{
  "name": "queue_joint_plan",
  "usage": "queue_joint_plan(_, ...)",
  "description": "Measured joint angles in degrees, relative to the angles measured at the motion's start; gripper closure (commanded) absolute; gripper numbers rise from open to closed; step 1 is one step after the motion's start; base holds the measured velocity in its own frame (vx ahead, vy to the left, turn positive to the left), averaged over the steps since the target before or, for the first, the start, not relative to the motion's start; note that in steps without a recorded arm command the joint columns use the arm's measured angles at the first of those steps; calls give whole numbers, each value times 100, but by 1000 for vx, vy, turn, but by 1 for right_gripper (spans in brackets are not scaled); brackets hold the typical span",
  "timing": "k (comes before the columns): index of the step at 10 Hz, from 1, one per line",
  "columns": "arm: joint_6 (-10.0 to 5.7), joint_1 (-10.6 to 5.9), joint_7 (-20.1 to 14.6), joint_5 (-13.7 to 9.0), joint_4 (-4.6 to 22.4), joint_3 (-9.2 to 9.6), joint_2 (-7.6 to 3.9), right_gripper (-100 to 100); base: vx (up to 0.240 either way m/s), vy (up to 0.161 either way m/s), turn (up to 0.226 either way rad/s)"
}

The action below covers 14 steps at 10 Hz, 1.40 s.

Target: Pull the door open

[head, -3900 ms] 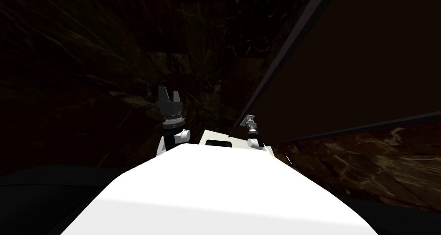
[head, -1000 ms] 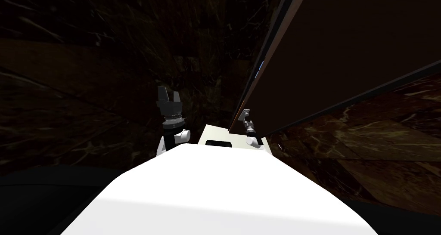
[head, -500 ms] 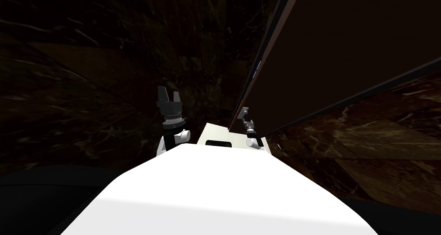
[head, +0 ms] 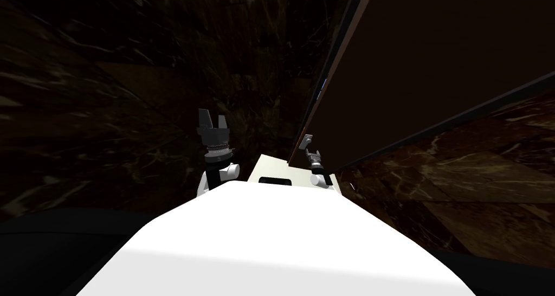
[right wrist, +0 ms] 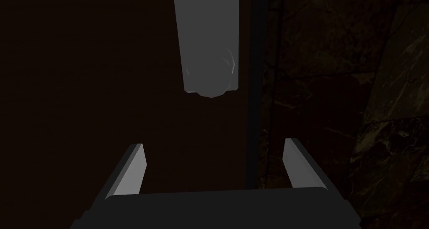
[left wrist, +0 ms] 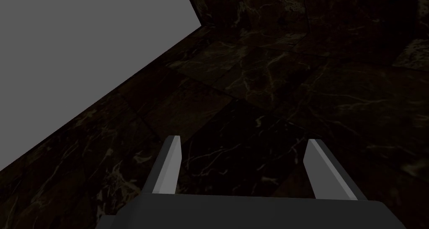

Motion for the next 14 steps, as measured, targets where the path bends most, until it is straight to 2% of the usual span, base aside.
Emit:
queue_joint_plan(4, -90, -91, -294, -8, 278, -220, -206, -100, 192, 21, 121)
queue_joint_plan(5, -95, -174, -359, -9, 396, -283, -236, -100, 171, -26, 89)
queue_joint_plan(6, -120, -176, -422, -7, 451, -330, -273, -100, 72, -27, 22)
queue_joint_plan(7, -127, -177, -437, -7, 454, -336, -277, 100, -6, 6, -25)
queue_joint_plan(14, -108, -183, -496, -24, 478, -322, -290, 100, -17, 0, -11)
